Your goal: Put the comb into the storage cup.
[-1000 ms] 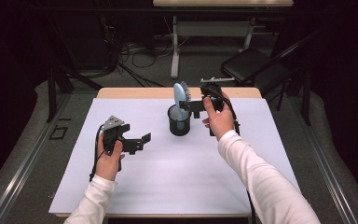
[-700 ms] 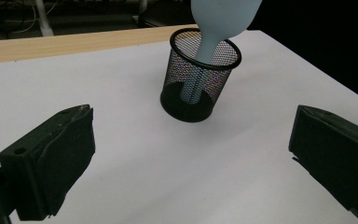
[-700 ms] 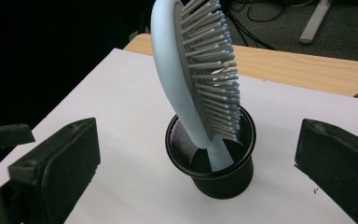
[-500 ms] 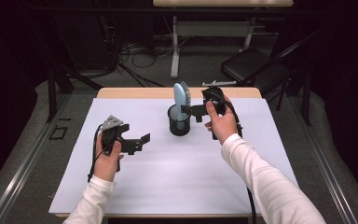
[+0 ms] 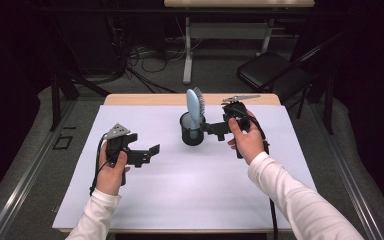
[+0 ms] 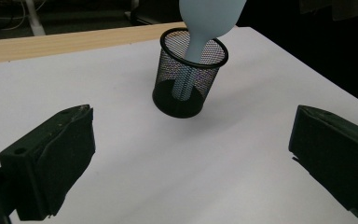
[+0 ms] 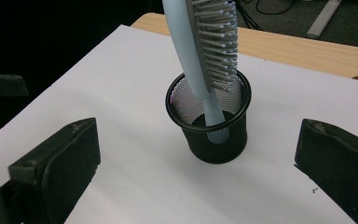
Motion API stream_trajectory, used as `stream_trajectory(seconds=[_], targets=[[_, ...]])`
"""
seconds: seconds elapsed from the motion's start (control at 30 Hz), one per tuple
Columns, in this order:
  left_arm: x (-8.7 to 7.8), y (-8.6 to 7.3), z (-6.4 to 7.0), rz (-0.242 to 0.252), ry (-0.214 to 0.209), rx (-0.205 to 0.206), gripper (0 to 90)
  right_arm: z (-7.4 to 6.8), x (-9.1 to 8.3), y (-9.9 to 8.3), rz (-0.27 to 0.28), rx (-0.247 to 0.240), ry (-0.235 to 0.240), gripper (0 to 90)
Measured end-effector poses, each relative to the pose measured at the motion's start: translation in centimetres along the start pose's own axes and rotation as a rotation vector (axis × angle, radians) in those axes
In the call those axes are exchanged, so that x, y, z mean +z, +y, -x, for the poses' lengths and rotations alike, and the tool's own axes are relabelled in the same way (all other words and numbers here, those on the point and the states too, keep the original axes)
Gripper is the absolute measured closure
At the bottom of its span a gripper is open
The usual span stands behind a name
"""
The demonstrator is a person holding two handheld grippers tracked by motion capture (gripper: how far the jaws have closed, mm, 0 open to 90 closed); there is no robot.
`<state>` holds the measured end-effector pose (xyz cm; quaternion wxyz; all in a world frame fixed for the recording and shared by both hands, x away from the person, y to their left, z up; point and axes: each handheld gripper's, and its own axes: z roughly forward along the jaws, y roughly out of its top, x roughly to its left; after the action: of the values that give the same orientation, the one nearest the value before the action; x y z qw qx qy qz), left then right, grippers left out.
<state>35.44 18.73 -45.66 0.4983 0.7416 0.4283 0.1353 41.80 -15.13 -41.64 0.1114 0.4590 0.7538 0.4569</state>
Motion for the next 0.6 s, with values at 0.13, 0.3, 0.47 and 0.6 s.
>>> stream_trajectory(seconds=[0.13,0.3,0.47,0.6], targets=[[0.0,0.1,0.0,-0.005,-0.006,0.001,0.6,0.0,-0.5,-0.5,-0.008,-0.005,0.004,0.0],[0.0,0.1,0.1,-0.008,-0.008,0.001,0.6,-0.1,-0.9,-0.8,-0.01,-0.011,0.008,0.0],[-0.3,0.2,0.1,-0.006,-0.006,0.006,0.6,-0.3,-1.4,-1.2,-0.011,-0.015,0.017,0.0],[-0.6,0.4,0.2,-0.008,-0.005,0.016,0.6,-0.3,-2.0,-1.6,-0.017,-0.024,0.029,0.0]])
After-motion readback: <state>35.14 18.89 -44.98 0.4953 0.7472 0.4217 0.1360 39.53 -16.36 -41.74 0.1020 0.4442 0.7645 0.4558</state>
